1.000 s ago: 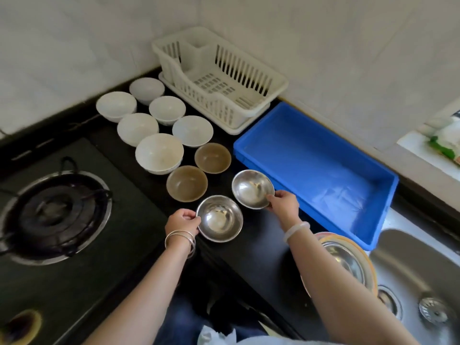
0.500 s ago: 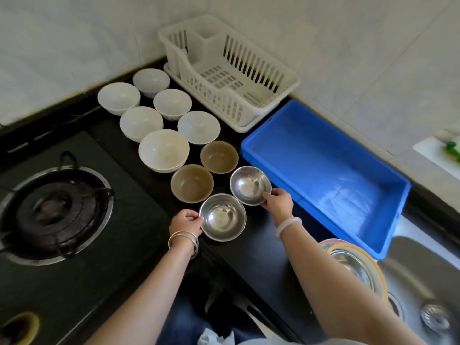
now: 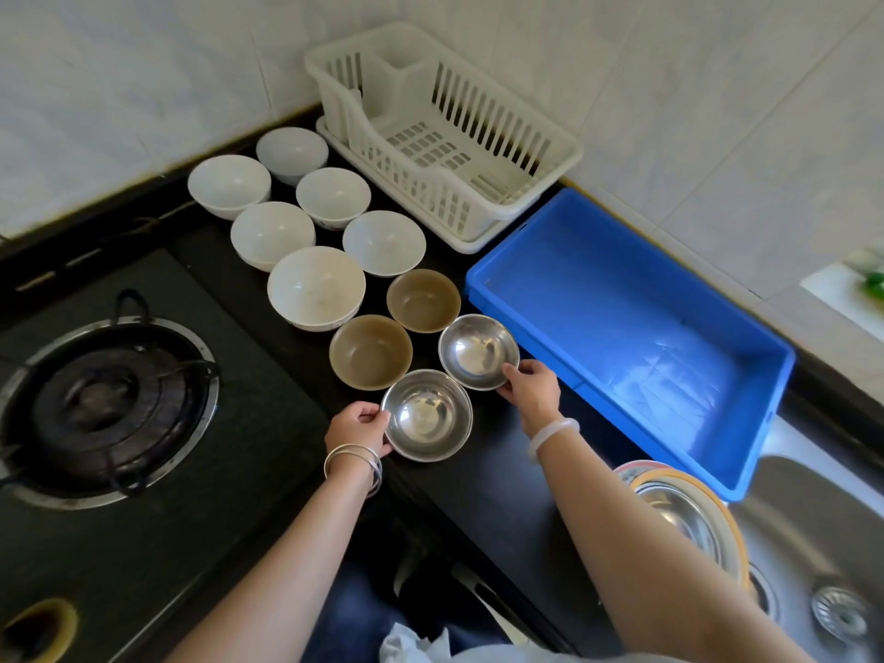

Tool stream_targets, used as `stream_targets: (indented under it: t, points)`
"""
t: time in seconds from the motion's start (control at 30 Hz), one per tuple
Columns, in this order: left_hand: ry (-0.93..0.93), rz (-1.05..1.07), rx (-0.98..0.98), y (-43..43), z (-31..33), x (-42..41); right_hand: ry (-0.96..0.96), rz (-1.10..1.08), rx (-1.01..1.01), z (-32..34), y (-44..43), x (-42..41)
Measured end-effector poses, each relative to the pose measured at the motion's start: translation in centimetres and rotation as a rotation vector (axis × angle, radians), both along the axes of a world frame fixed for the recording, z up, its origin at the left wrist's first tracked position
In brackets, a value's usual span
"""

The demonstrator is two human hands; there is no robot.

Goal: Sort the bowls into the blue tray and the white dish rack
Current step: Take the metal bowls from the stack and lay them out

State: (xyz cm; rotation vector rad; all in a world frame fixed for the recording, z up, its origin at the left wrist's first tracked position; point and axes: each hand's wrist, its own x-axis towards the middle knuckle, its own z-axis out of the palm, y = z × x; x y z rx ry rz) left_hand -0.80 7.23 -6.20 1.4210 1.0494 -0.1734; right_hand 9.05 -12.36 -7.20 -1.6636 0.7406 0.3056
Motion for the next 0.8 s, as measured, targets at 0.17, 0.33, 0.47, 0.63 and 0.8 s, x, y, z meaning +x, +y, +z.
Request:
stream_targets:
  t: [0.17, 0.33, 0.47, 0.63, 0.8]
  points:
    - [-0.01, 0.011, 0.017, -0.1, 0.1, 0.0, 0.016, 0.013, 0.001, 0.1, -0.2, -0.3]
    - [-0.028, 0.006, 0.061, -0.1, 0.2, -0.3, 0.006, 0.046, -0.006, 0.5, -0.6, -0.9]
    - [-0.029, -0.144, 0.233, 0.1, 1.2, -0.7, -0.008, 0.101, -0.054, 1.3, -1.2, -1.7]
    - [-0.108, -0.292, 0.439, -1.0, 3.7, -0.8, -0.1, 0.21, -0.215, 2.8, -2.7, -3.7]
    - [-0.227, -0.473, 0.445, -4.9, 5.3, -0.5, -0.169, 0.257, -0.468, 5.0, -6.2, -6.7]
